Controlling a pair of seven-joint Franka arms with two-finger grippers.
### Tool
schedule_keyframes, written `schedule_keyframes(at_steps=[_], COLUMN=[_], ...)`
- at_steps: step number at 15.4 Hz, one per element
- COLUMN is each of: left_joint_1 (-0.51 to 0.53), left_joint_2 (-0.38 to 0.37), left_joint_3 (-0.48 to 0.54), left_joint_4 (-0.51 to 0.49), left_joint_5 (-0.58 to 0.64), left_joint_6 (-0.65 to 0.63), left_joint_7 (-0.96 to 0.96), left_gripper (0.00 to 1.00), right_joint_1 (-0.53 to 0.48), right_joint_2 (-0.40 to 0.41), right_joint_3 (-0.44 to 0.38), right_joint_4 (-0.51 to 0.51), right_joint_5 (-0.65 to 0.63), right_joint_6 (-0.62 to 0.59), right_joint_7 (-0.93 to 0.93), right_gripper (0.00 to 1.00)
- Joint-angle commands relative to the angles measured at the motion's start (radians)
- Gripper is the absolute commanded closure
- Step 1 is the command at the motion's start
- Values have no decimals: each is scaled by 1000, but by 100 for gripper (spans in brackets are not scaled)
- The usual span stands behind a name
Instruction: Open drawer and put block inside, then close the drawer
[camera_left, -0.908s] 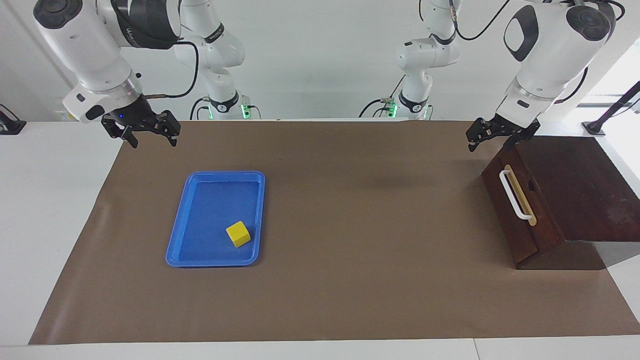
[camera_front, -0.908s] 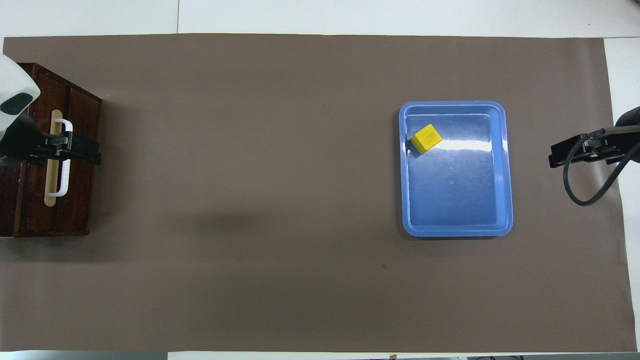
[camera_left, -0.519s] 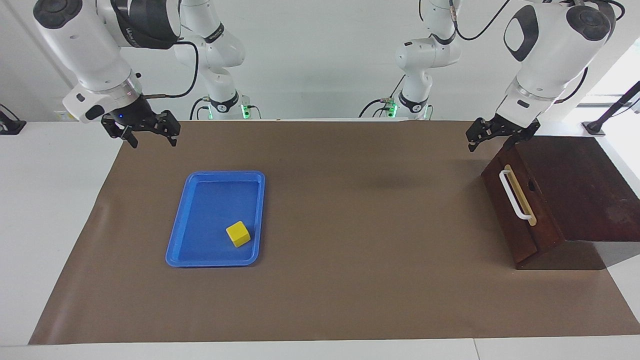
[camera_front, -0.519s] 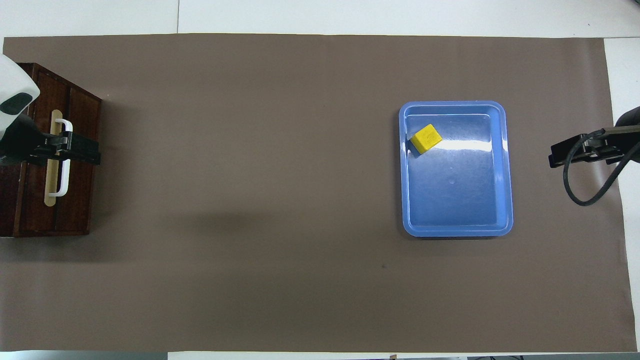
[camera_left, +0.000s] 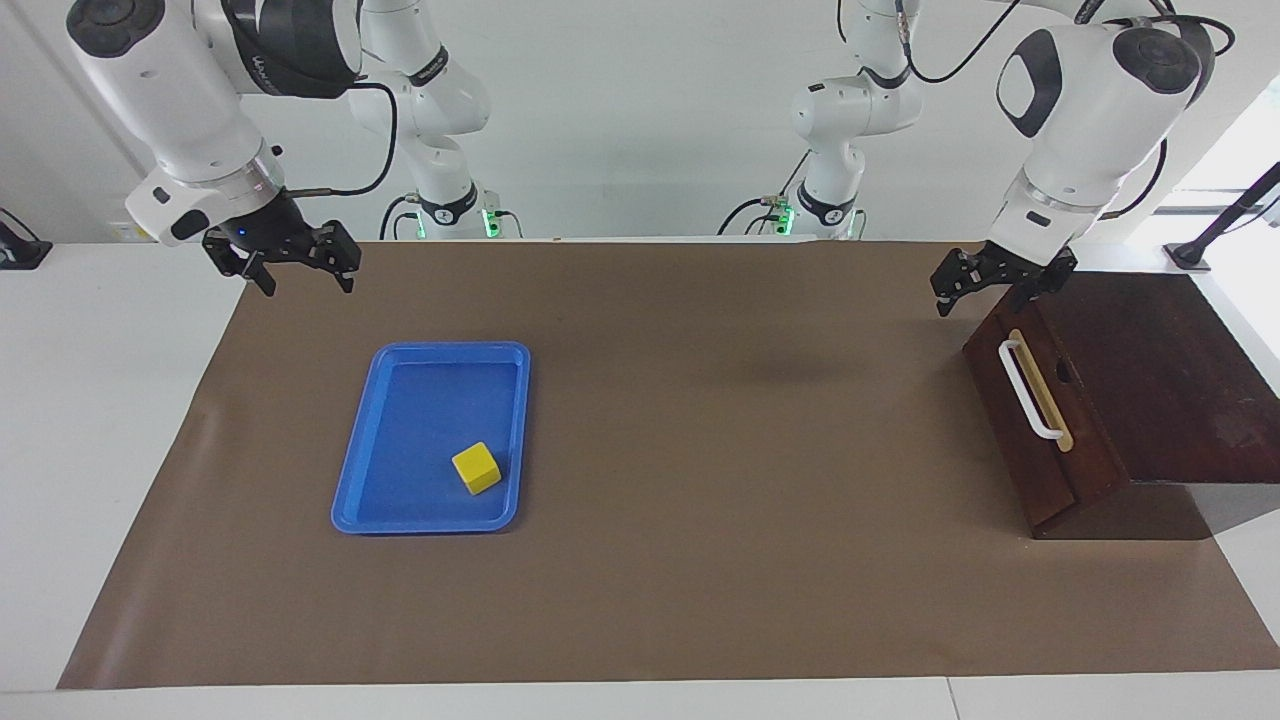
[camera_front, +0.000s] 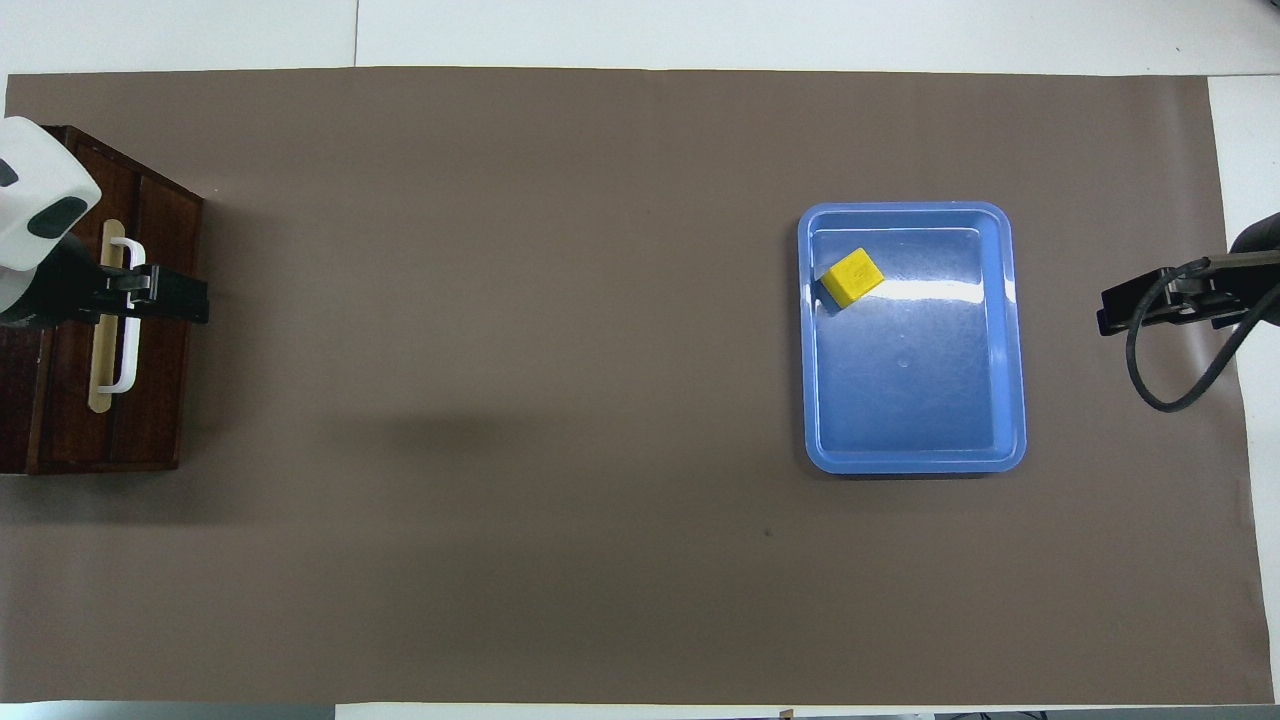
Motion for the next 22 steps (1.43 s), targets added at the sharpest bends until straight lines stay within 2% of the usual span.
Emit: schedule_keyframes(at_steps=[1,5,7,11,14,16,19,22], left_joint_1=[-10,2,10,33,54,57,74,82], left_joint_2=[-57,-30,-4,55,98,105,113,122], left_joint_3=[8,8,8,9,9,9,9,9], left_joint_4=[-129,-210,-230,-248,-255,-273,-302,-311], left_joint_5=[72,202,252,272,327,327,330,342], left_joint_6=[121,256,300,391,446,484,541,566], left_joint_7=[31,32,32,32,32,31,31,31], left_gripper=[0,0,0,0,0,0,0,0], right_joint_1=[-16,-24,-33,-50,-54,-71,-74,-77], right_joint_2=[-13,5,57,181,247,324,471,540], right_joint_3=[17,15,12,6,8,5,5,-9], right_joint_4=[-17,-24,-21,-15,-17,17,161,204], right_joint_5=[25,109,166,307,362,425,448,543], right_joint_6=[17,13,23,87,126,93,14,10], right_joint_7=[48,219,325,537,644,665,717,752], right_gripper=[0,0,0,0,0,0,0,0])
